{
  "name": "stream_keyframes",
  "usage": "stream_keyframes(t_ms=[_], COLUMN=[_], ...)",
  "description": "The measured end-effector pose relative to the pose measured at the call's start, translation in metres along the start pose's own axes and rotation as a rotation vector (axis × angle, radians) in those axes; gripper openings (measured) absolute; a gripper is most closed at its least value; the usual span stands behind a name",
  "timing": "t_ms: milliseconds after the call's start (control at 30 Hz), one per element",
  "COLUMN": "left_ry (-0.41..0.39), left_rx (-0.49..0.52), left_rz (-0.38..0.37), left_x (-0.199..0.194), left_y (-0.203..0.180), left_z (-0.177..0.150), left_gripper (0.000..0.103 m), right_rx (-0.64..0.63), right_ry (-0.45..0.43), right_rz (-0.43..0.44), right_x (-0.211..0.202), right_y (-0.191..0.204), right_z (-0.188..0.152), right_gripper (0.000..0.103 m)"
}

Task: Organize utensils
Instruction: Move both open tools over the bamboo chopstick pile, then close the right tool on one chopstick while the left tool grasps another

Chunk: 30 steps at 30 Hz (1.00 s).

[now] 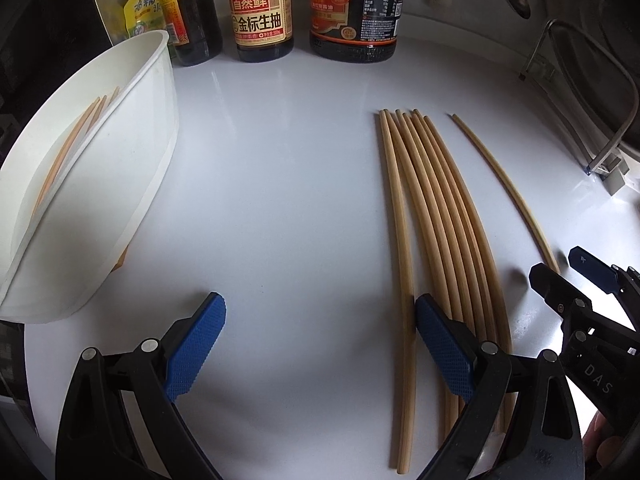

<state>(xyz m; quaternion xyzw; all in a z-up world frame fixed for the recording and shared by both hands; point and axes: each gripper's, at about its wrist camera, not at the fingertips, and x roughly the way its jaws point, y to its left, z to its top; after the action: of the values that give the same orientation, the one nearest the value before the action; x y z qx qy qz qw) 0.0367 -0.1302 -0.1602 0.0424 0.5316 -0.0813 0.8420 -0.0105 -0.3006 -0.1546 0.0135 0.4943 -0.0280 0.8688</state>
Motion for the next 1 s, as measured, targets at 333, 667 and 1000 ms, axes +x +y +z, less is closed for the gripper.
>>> stream_keyframes(t_ms=[333,667,1000], left_ry=[-0.012,-0.030,-0.018], left_rx=[-0.013,0.029,0.082], left_rz=[0.008,-0.012,-0.075], left_x=[0.002,-0.004,-0.009], left_y=[0.003,-0.013,-0.024], left_z=[0.004,0.010,0.009], left_gripper=[0.092,0.058,0.007], right_rx=[-0.022,-0.046,-0.076], right_ry=[-0.028,-0.047,-0.047], right_rz=[-0.013,0.006,-0.003], right_x=[0.006,0.010,0.009], right_y=[-0.011,-0.007,0.007], right_z=[0.006,0.013,0.014], right_gripper=[0.058,0.042,0.006])
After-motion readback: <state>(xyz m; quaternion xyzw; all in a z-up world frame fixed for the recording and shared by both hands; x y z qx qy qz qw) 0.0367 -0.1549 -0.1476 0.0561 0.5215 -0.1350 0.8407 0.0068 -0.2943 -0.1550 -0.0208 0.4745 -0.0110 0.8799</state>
